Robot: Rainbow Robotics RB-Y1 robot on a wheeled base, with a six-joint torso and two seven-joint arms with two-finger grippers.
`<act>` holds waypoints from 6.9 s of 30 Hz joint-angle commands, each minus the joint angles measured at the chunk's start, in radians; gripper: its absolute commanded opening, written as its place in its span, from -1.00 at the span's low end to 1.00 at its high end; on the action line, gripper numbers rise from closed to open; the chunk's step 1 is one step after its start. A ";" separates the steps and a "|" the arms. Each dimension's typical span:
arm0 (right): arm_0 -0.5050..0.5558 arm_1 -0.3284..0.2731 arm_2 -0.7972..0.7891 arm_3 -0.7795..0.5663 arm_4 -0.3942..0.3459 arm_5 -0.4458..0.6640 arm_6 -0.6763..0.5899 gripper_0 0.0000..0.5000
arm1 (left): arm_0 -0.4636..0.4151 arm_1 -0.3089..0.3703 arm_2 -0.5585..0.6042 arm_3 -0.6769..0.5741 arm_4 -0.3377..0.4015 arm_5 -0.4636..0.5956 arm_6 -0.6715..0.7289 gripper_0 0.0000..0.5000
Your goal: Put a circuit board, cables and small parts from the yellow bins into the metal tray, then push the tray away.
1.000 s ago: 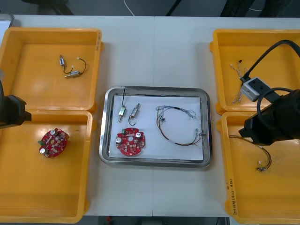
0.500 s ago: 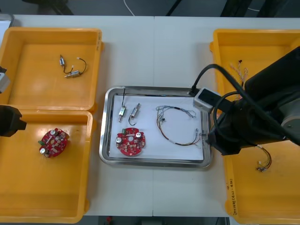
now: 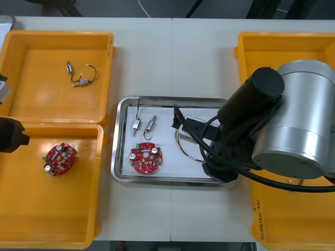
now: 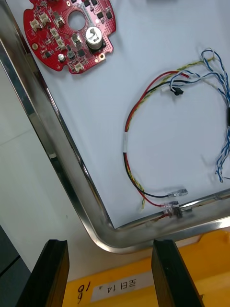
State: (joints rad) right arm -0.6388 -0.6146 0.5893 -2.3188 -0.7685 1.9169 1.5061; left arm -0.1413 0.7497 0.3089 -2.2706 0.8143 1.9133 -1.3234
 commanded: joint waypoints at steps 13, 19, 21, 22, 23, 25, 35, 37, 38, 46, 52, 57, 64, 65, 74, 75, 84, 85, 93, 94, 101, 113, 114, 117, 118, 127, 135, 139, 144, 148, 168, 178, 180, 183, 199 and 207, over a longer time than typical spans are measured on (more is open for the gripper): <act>-0.056 0.176 0.188 0.144 0.189 0.003 0.236 1.00 | 0.017 0.045 0.027 -0.032 0.008 0.007 0.016 1.00; -0.039 0.200 0.198 0.167 0.209 -0.018 0.344 1.00 | 0.017 0.045 0.027 -0.032 0.008 0.007 0.016 1.00; -0.016 0.205 0.211 0.167 0.233 -0.041 0.368 1.00 | 0.017 0.045 0.027 -0.032 0.008 0.007 0.016 1.00; -0.012 0.205 0.218 0.167 0.239 -0.045 0.370 1.00 | 0.017 0.045 0.027 -0.032 0.008 0.007 0.016 1.00; -0.001 0.207 0.227 0.167 0.258 -0.056 0.371 1.00 | 0.017 0.045 0.027 -0.032 0.008 0.007 0.016 1.00; 0.022 0.208 0.254 0.167 0.293 -0.082 0.375 1.00 | 0.017 0.045 0.027 -0.032 0.008 0.007 0.016 1.00; 0.096 0.219 0.303 0.173 0.345 -0.133 0.384 1.00 | 0.017 0.045 0.027 -0.032 0.008 0.007 0.016 1.00; 0.099 0.234 0.322 0.190 0.360 -0.134 0.378 1.00 | 0.017 0.045 0.027 -0.032 0.008 0.007 0.016 1.00; 0.100 0.237 0.325 0.197 0.365 -0.136 0.378 1.00 | 0.017 0.045 0.027 -0.032 0.008 0.007 0.016 1.00; 0.103 0.285 0.345 0.296 0.426 -0.191 0.375 1.00 | 0.017 0.045 0.027 -0.032 0.008 0.007 0.016 1.00; 0.103 0.293 0.382 0.360 0.456 -0.257 0.367 1.00 | 0.017 0.045 0.027 -0.032 0.008 0.007 0.016 1.00; 0.108 0.293 0.383 0.374 0.457 -0.269 0.362 1.00 | 0.017 0.045 0.027 -0.032 0.008 0.007 0.016 1.00; 0.110 0.293 0.383 0.374 0.459 -0.266 0.359 1.00 | 0.017 0.045 0.027 -0.032 0.008 0.007 0.016 1.00; 0.110 0.293 0.383 0.372 0.459 -0.266 0.359 1.00 | 0.017 0.045 0.027 -0.032 0.008 0.007 0.016 1.00; 0.108 0.293 0.383 0.346 0.469 -0.251 0.359 1.00 | 0.017 0.045 0.027 -0.032 0.008 0.007 0.016 1.00; 0.108 0.293 0.382 0.345 0.469 -0.251 0.359 1.00 | 0.017 0.045 0.027 -0.032 0.008 0.007 0.016 1.00; 0.108 0.293 0.383 0.343 0.472 -0.251 0.359 -1.00 | 0.017 0.045 0.027 -0.032 0.008 0.007 0.016 1.00; 0.107 0.293 0.383 0.343 0.472 -0.251 0.359 -1.00 | 0.017 0.045 0.027 -0.032 0.008 0.007 0.016 1.00; 0.082 0.265 0.383 0.343 0.476 -0.257 0.371 -1.00 | 0.017 0.045 0.027 -0.032 0.008 0.007 0.016 1.00; 0.076 0.256 0.383 0.343 0.472 -0.262 0.371 -1.00 | 0.017 0.045 0.027 -0.032 0.008 0.007 0.016 1.00; 0.048 0.210 0.383 0.343 0.459 -0.285 0.381 -1.00 | 0.017 0.045 0.027 -0.032 0.008 0.007 0.016 1.00; -0.059 0.165 0.406 0.343 0.377 -0.285 0.394 -1.00 | 0.017 0.045 0.027 -0.032 0.008 0.007 0.016 1.00; -0.073 0.162 0.408 0.343 0.367 -0.283 0.394 -1.00 | 0.017 0.045 0.027 -0.032 0.008 0.007 0.016 1.00; -0.084 0.162 0.408 0.343 0.354 -0.280 0.394 -1.00 | 0.017 0.045 0.027 -0.032 0.008 0.007 0.016 1.00; -0.087 0.159 0.408 0.343 0.351 -0.279 0.394 -1.00 | 0.017 0.045 0.027 -0.032 0.008 0.007 0.016 1.00; -0.139 0.147 0.409 0.372 0.301 -0.279 0.399 -1.00 | 0.017 0.045 0.027 -0.032 0.008 0.007 0.016 1.00; -0.191 0.159 0.408 0.426 0.275 -0.279 0.402 -1.00 | 0.017 0.045 0.027 -0.032 0.008 0.007 0.016 1.00; -0.213 0.159 0.409 0.444 0.262 -0.279 0.402 -1.00 | 0.017 0.045 0.027 -0.032 0.008 0.007 0.016 1.00; -0.242 0.164 0.408 0.475 0.250 -0.279 0.402 -1.00 | 0.017 0.045 0.027 -0.032 0.008 0.007 0.016 1.00; -0.268 0.171 0.409 0.501 0.244 -0.279 0.402 -1.00 | 0.017 0.045 0.027 -0.032 0.008 0.007 0.016 1.00; -0.383 0.210 0.408 0.650 0.209 -0.303 0.402 -1.00 | 0.017 0.045 0.027 -0.032 0.008 0.007 0.016 1.00; -0.435 0.219 0.408 0.727 0.195 -0.309 0.414 -1.00 | 0.017 0.045 0.027 -0.032 0.008 0.007 0.016 1.00; -0.444 0.219 0.408 0.743 0.195 -0.314 0.419 -1.00 | 0.017 0.045 0.027 -0.032 0.008 0.007 0.016 1.00; -0.452 0.222 0.409 0.762 0.193 -0.323 0.424 -1.00 | 0.017 0.045 0.027 -0.032 0.008 0.007 0.016 1.00; -0.522 0.282 0.409 0.891 0.164 -0.338 0.436 -1.00 | 0.017 0.045 0.027 -0.032 0.008 0.007 0.016 1.00; -0.548 0.285 0.409 0.903 0.163 -0.341 0.462 -1.00 | 0.017 0.045 0.027 -0.032 0.008 0.007 0.016 1.00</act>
State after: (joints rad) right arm -1.1262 -0.3559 0.9829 -1.4232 -0.5950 1.5838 1.9141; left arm -0.1412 0.7509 0.3108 -2.2729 0.8156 1.9133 -1.3234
